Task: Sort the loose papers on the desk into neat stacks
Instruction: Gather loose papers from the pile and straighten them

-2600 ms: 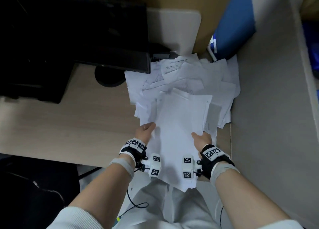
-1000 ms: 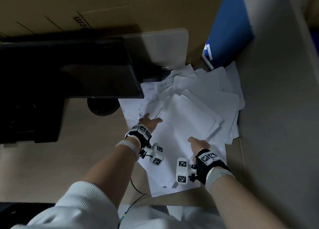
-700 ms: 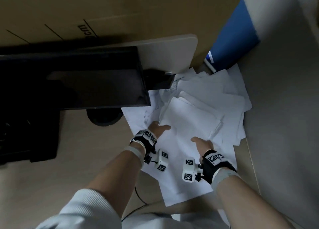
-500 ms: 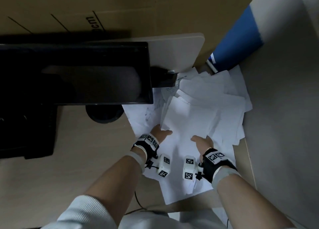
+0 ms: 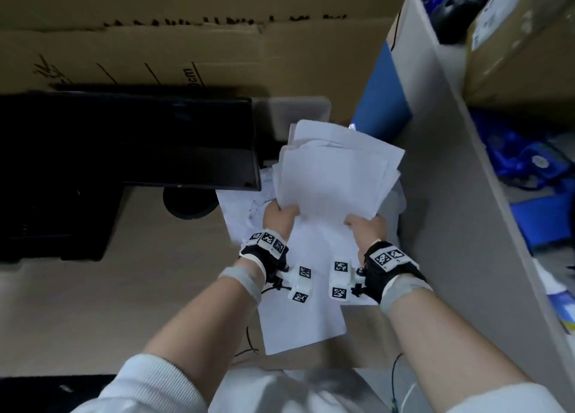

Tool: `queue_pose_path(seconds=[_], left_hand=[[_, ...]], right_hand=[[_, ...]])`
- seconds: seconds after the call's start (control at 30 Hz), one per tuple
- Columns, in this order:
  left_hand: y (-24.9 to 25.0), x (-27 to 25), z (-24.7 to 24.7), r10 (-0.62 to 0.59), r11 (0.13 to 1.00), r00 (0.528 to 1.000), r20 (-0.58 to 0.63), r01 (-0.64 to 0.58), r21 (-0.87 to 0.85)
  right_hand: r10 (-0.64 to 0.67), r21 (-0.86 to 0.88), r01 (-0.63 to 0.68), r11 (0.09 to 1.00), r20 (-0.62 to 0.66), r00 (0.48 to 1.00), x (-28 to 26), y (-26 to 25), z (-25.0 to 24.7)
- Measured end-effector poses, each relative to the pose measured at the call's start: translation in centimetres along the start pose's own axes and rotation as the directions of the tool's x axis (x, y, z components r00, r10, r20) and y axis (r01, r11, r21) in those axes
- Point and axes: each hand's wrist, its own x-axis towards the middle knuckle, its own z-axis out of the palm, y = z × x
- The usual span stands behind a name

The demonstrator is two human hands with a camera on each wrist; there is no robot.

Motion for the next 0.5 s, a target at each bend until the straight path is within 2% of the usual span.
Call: queue_pose_path(seconds=[0.13, 0.23, 0.3, 0.4, 0.5], left_hand=[[3.3, -2.2, 0.2, 0.075, 0.978, 0.982, -0.172, -0.106, -0.178], [4.1, -3.8, -0.1, 0.124, 0.97, 0.964, -0.234, -0.167, -0.176], [2.6, -4.2, -0.9, 0.152, 0.98, 0.959, -0.241, -0.177, -0.086], [0.2, -4.3, -2.1, 0.09, 0.996, 0.984, -0.151, -0.091, 0.003], [0.1, -3.2, -2.4, 0.161, 0.981, 0.986, -0.048, -0.155, 0.115]], right_hand=[[-0.184, 0.238, 0.163, 0.958, 0.071, 0.98, -2.5, -3.5, -1.4], [-0.243, 0.303, 0.193, 0.933, 0.134, 0.961, -3.0, -4.3, -2.1], [-0.255, 0.246, 0.209, 0.946, 0.174, 0.951, -2.6, -3.4, -2.4], [-0.179, 0.017, 0.179, 0.984, 0.203, 0.963, -1.2, -0.3, -2.7], [-0.144, -0.075, 0.155, 0.985, 0.142, 0.979, 0.0, 1.6, -2.3]])
